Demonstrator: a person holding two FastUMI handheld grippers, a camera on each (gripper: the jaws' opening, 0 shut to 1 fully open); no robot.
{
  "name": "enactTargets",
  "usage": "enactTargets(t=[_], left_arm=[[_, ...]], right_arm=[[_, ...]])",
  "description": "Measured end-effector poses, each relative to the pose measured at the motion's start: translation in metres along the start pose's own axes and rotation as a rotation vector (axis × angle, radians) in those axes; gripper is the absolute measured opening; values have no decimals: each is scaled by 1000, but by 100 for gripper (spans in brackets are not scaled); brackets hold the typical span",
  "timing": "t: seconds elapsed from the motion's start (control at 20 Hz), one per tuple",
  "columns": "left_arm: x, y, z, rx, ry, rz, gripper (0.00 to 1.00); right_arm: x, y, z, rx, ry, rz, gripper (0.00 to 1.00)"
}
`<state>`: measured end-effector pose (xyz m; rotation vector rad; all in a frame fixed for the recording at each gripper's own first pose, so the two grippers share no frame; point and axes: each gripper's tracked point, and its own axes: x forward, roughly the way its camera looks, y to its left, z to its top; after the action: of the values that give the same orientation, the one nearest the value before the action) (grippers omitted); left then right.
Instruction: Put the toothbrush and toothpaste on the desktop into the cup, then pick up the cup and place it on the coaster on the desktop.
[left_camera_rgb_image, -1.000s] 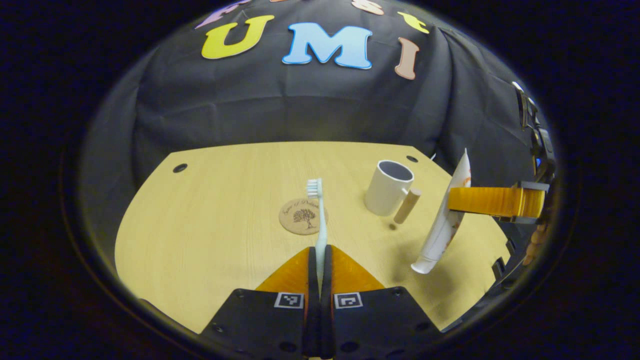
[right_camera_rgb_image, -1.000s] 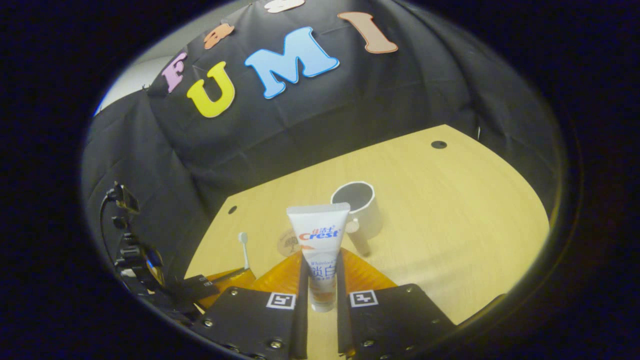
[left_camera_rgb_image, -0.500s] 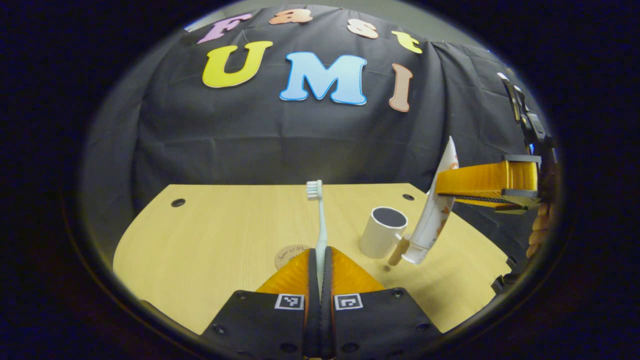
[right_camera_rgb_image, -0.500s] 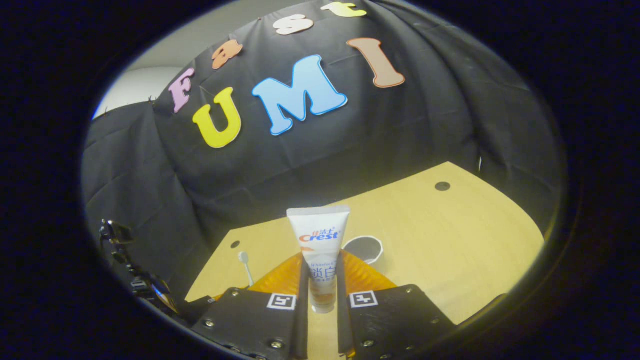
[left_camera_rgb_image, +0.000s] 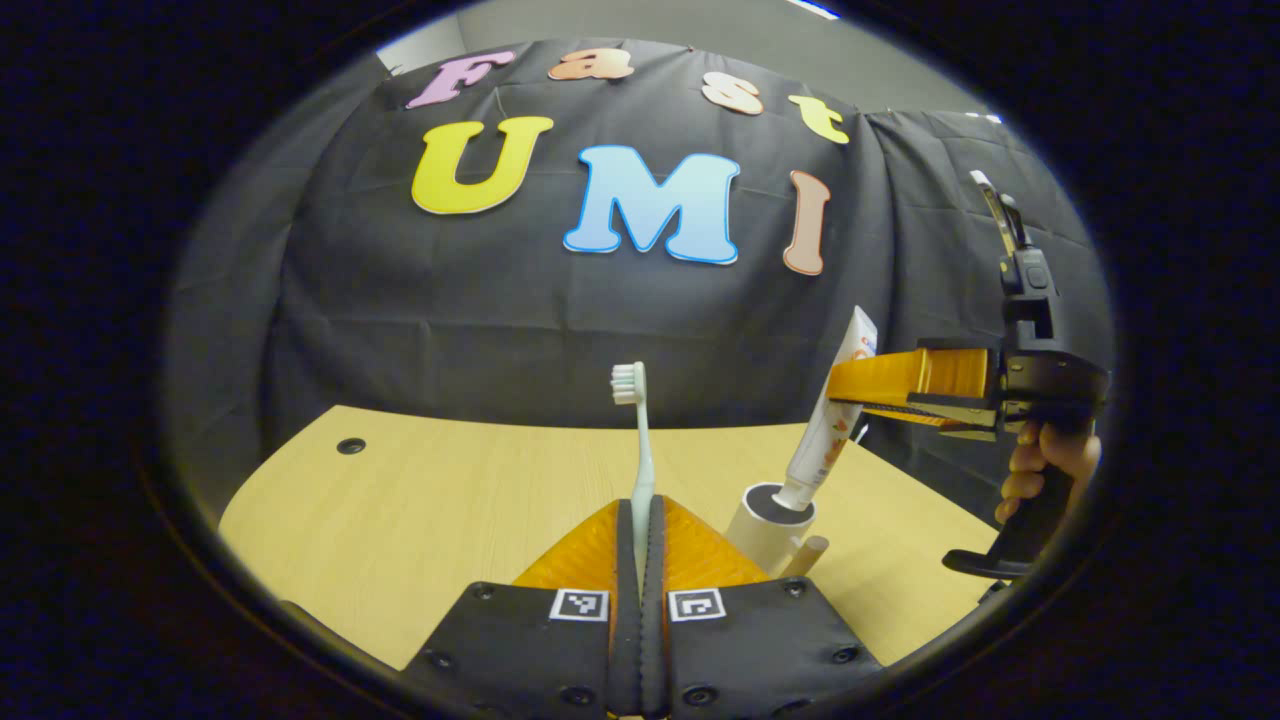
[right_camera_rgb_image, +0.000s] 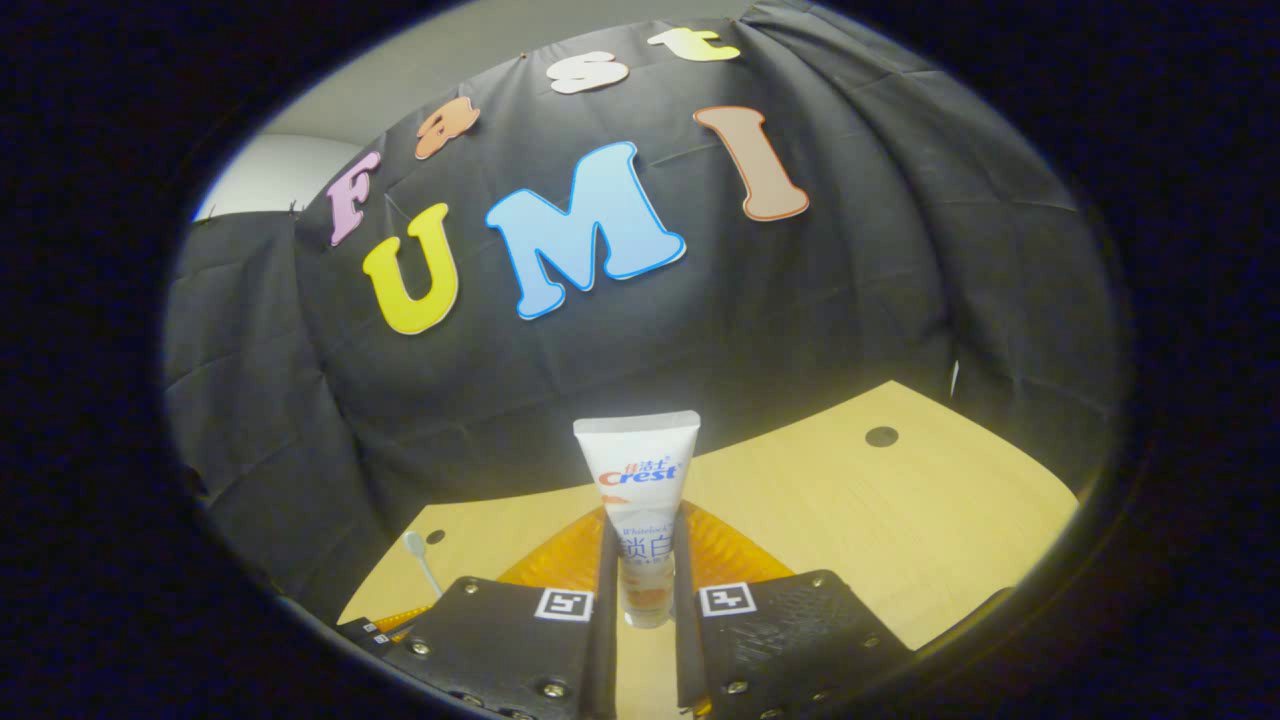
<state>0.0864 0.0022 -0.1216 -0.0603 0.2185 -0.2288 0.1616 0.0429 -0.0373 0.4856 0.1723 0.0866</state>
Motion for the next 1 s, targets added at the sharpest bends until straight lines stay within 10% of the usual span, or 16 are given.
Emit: enactTargets(t=[1.0], left_arm=[[12,5,17,36,-66,19,6]], right_arm=[[57,-39,-108,-472,246,-68,26]])
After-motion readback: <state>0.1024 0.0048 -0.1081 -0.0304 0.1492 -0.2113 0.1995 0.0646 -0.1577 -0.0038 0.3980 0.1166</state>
